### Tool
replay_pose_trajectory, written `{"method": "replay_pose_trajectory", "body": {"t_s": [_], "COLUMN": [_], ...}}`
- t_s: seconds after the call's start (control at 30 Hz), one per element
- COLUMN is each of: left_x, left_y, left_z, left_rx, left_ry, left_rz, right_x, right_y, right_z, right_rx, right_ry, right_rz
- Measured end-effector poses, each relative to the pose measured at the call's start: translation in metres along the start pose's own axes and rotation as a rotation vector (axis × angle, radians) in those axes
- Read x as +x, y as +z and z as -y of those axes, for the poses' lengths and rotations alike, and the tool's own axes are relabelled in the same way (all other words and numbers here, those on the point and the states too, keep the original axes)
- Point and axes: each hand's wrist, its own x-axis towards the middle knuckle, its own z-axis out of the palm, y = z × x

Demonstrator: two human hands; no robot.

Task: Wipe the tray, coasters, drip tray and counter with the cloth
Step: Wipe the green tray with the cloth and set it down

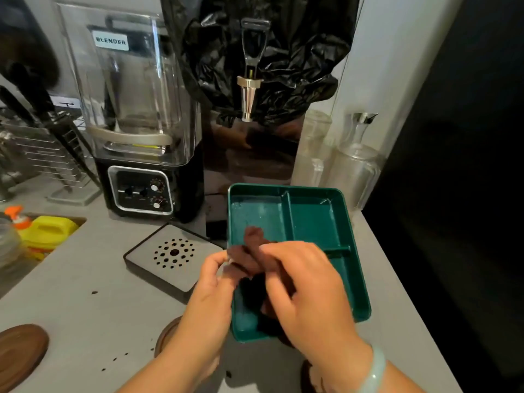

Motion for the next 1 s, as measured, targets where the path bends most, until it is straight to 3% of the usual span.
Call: {"method": "replay_pose_trajectory", "body": {"t_s": [0.13,0.33,0.47,0.6,0.67,0.83,1.0], "left_x": [-0.001,-0.002,-0.008,-0.007,-0.005,-0.001,-0.006], "left_y": [0.012,0.016,0.024,0.03,0.032,0.038,0.046], "left_z": [-0.001,-0.004,-0.002,-0.008,-0.011,-0.016,-0.012], "left_rx": [-0.031,-0.079,-0.028,-0.033,-0.032,-0.049,-0.044], "left_ry": [0.003,-0.005,0.02,0.048,0.037,0.024,-0.029], "left_rz": [-0.008,0.004,0.062,0.078,0.058,0.016,0.044], "right_x": [-0.018,-0.019,-0.006,-0.006,-0.011,-0.013,-0.013], "right_y": [0.011,-0.023,-0.048,-0.063,-0.058,-0.036,-0.019], "right_z": [0.002,-0.002,-0.002,-0.003,-0.005,-0.012,-0.002], "right_rx": [-0.101,-0.005,-0.247,-0.614,-0.689,-0.54,-0.397], "right_ry": [-0.085,-0.182,-0.35,-0.435,-0.429,-0.192,-0.116], "right_rz": [0.25,0.624,0.774,0.781,0.66,0.378,0.398]}}
